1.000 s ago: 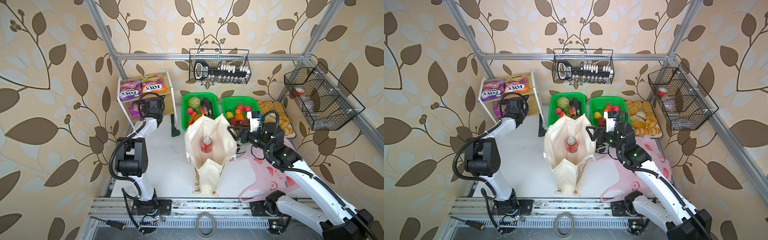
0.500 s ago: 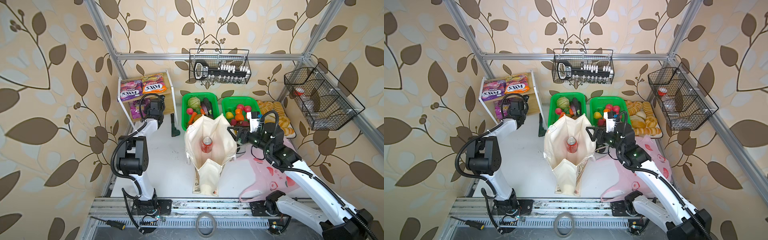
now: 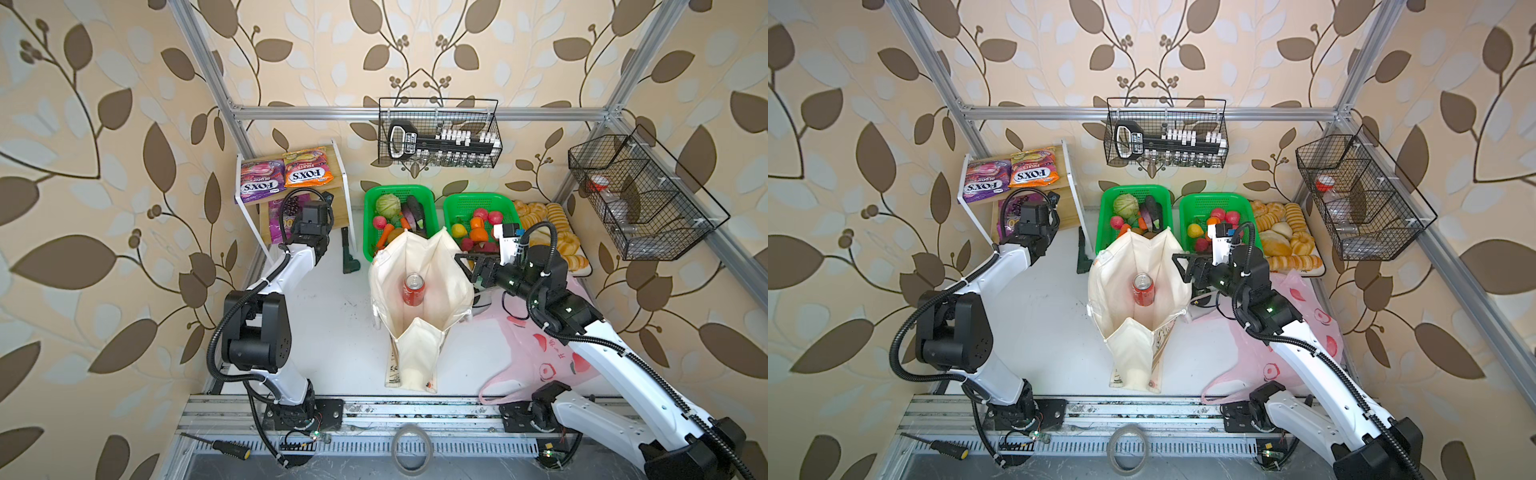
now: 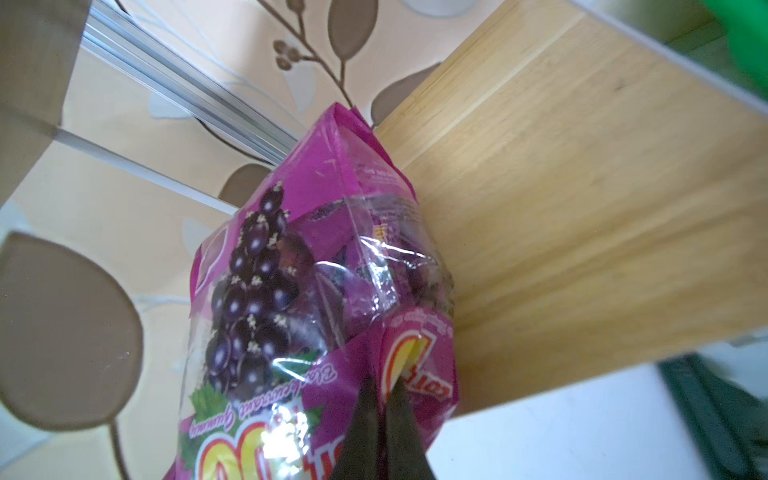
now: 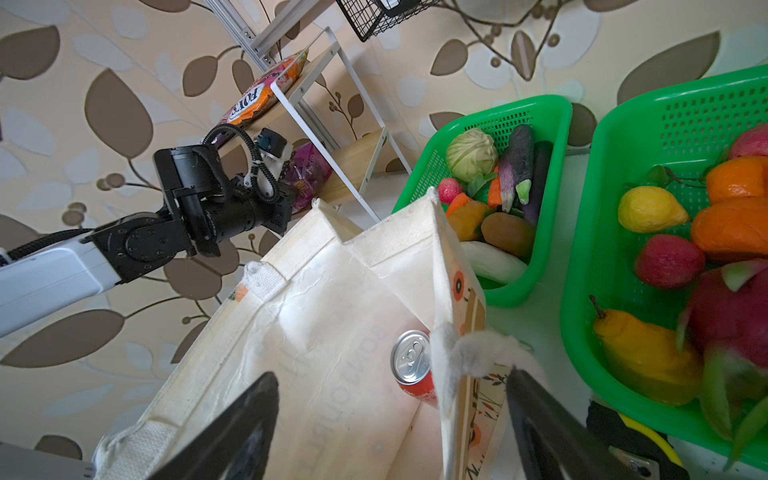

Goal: Place the mixed food into the grocery bags and tie them

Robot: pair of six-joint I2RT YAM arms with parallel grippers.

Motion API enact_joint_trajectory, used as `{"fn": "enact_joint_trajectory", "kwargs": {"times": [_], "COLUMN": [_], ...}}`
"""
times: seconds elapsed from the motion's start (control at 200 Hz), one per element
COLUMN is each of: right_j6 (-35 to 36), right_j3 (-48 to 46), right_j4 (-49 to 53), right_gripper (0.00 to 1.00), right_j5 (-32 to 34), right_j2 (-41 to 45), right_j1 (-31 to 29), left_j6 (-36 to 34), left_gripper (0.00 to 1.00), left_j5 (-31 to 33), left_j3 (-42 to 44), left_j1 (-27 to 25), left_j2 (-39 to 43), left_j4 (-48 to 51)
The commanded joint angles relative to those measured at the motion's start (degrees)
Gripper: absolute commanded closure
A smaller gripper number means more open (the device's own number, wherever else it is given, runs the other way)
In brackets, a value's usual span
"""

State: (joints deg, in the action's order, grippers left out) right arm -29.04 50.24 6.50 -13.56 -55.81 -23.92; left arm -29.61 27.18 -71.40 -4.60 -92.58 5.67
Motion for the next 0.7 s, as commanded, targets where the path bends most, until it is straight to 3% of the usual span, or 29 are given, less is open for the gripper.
{"fn": "enact_joint_trajectory", "kwargs": {"times": [0.0,0.105,0.17,0.355,0.56,0.695], "right_j6": [-0.57,-0.64,-0.60,-0.67,-0.64,-0.71], "right_j3": [-0.67,-0.69,-0.58,-0.84,-1.52,-1.50], "right_j4": [-1.17,-1.21,-1.18,-0.48,-0.26,-0.52], "right_gripper": [0.14,0.14,0.14,0.14,0.14,0.14], "right_j5": [-0.81,-0.92,-0.92,-0.28,0.21,0.06], "right_j2": [-0.56,-0.65,-0.61,0.08,0.80,0.39], "right_j1": [0.14,0.13,0.12,0.13,0.14,0.18], "left_j6": [6.90,7.81,8.59,13.08,19.34,23.37], "left_gripper": [0.90,0.82,0.64,0.39,0.19,0.15], "left_j5": [-3.05,-3.09,-3.14,-6.57,-15.26,-21.47], "left_j3": [1.28,1.37,0.51,-2.43,-3.06,-0.28], "left_j1": [-0.50,-0.50,-0.41,0.08,1.35,1.69], "left_j2": [3.50,2.96,2.34,2.52,7.15,13.53], "left_j4": [5.52,5.86,6.46,9.54,12.28,11.25]}}
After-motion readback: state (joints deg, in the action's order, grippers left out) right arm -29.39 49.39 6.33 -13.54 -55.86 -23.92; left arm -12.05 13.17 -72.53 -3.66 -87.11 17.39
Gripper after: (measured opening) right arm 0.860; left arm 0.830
